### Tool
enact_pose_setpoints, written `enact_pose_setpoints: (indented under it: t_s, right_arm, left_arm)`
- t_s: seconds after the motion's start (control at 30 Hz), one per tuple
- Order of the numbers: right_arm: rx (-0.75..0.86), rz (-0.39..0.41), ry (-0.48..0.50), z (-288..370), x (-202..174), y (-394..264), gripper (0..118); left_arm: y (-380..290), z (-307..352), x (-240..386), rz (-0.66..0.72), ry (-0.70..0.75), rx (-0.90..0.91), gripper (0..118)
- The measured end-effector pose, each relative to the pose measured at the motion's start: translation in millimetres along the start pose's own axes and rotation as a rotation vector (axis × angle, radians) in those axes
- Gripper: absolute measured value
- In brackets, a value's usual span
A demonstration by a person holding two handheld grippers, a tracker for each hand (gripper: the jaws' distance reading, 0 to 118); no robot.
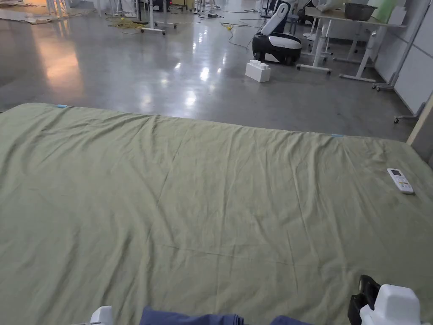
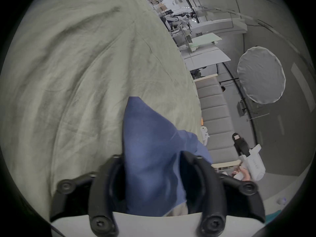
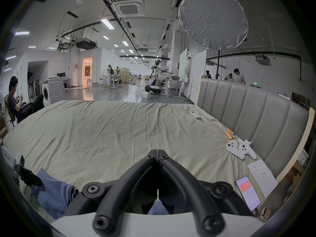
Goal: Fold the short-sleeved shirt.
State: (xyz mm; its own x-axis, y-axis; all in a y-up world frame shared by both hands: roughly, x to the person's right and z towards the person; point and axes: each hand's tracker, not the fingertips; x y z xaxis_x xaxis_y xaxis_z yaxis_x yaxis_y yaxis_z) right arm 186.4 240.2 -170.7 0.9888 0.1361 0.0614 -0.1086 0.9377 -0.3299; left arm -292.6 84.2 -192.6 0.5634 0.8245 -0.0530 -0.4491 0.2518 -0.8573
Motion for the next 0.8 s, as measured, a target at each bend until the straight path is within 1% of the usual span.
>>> enact_pose_setpoints:
  t_s: [0.03,0.07,0.13,0.2,0.27,0.37,0.47,0.6,0.7,0.8]
  right_arm:
    - [-0.001,0.002,-0.002,0,0,0,0]
    - [-0.001,0.002,-0.003,0,0,-1,0]
    - [-0.005,0.002,-0.004,1,-1,-2,0]
    - [-0.005,0.006,-0.004,2,-2,-2,0]
    - [-0.004,0.01,-0.001,3,-3,-1,0]
    - [-0.001,0.019,0.002,2,-5,0,0]
    - [0.005,0.021,0.005,2,-5,3,0]
    - [0.009,0.031,0.019,-1,-8,5,0]
    - [0.013,0.032,0.031,-4,-12,6,0]
    - [0.017,0.028,0.044,-6,-17,7,0]
  left_arm:
    - [-2,-3,2,-0.04,0.041,-0.004,22]
    - [-3,-4,3,-0.066,0.062,-0.005,20]
    - [-6,-5,9,-0.048,0.036,-0.003,15]
    - [-4,-2,16,-0.048,0.042,0.001,13]
    - [-2,6,32,-0.122,0.069,0.018,13]
    - [6,20,51,-0.158,0.07,0.026,12]
    - [19,44,72,-0.241,0.123,0.053,12]
    - [43,89,89,-0.25,0.259,0.078,12]
    - [50,118,108,-0.341,0.419,0.097,12]
    - [54,136,121,-0.39,0.557,0.096,12]
